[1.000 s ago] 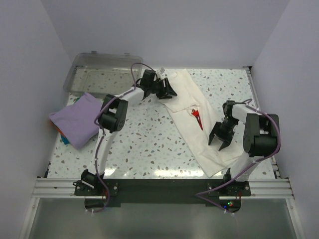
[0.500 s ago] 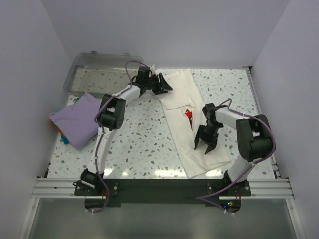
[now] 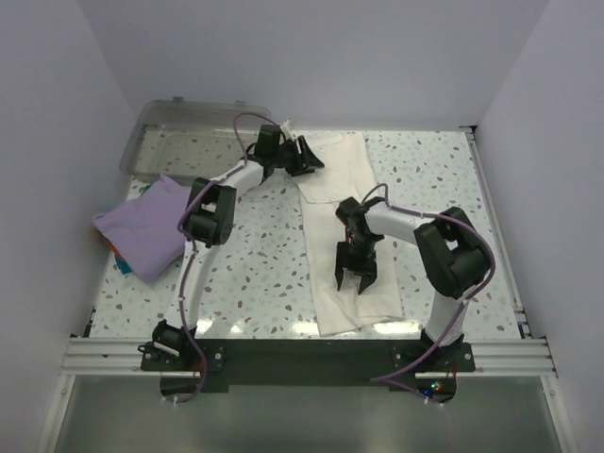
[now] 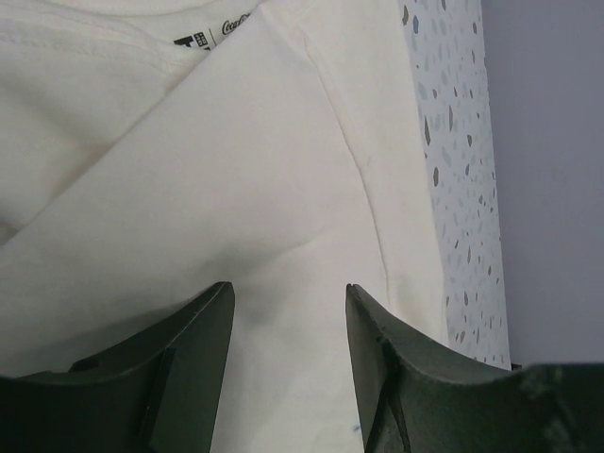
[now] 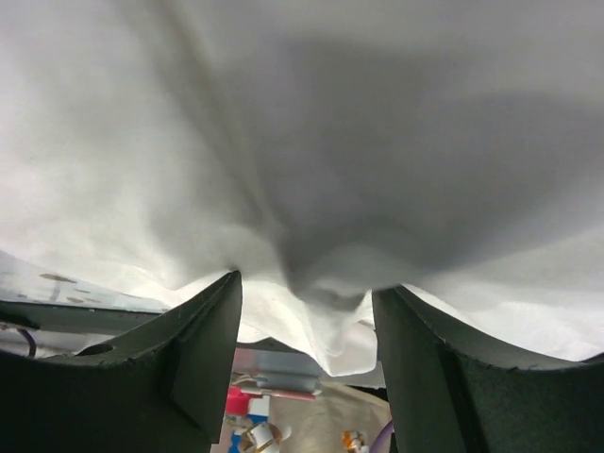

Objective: Fold and stack the t-shirts
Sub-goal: Fold the tshirt

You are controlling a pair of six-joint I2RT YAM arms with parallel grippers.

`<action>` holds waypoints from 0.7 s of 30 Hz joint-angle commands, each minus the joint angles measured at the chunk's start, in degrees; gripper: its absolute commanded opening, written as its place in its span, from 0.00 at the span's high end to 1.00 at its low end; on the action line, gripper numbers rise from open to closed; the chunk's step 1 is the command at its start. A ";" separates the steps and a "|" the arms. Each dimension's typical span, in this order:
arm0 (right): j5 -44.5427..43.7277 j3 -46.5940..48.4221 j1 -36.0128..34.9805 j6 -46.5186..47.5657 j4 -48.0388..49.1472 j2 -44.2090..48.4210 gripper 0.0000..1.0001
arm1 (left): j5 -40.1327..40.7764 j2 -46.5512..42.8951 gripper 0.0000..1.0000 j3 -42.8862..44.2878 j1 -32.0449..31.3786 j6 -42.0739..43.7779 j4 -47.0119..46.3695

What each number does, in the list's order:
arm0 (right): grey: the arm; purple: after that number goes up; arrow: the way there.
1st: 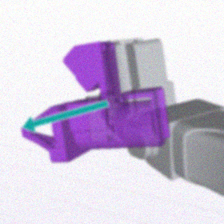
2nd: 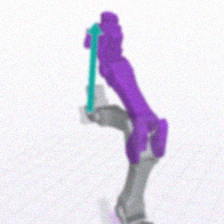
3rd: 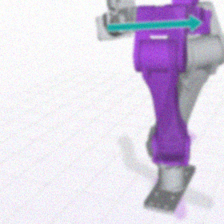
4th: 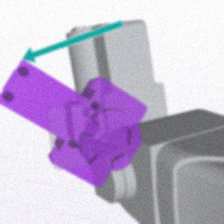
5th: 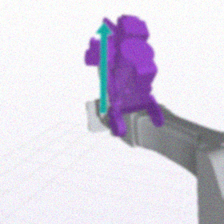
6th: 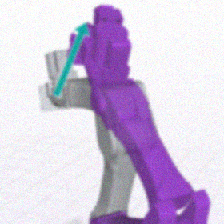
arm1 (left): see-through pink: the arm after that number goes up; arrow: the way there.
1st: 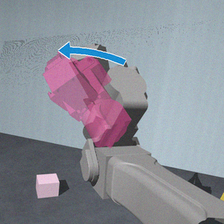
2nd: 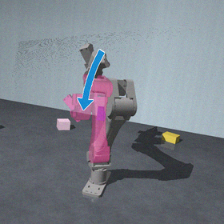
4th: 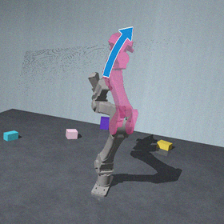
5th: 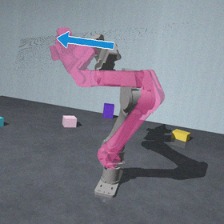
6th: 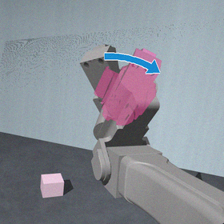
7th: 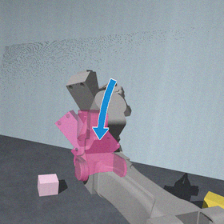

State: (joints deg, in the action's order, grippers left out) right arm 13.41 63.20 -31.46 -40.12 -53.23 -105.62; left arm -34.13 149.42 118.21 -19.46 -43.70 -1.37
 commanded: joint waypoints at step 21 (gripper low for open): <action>-11.92 -1.40 -3.69 6.46 -6.46 10.89 0.37 | 3.10 -13.46 0.43 -15.91 -5.50 3.81 5.67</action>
State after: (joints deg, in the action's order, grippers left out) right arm 3.33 65.17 -35.18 -32.99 -63.20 -94.37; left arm -31.07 135.11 100.07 -24.84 -39.44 4.64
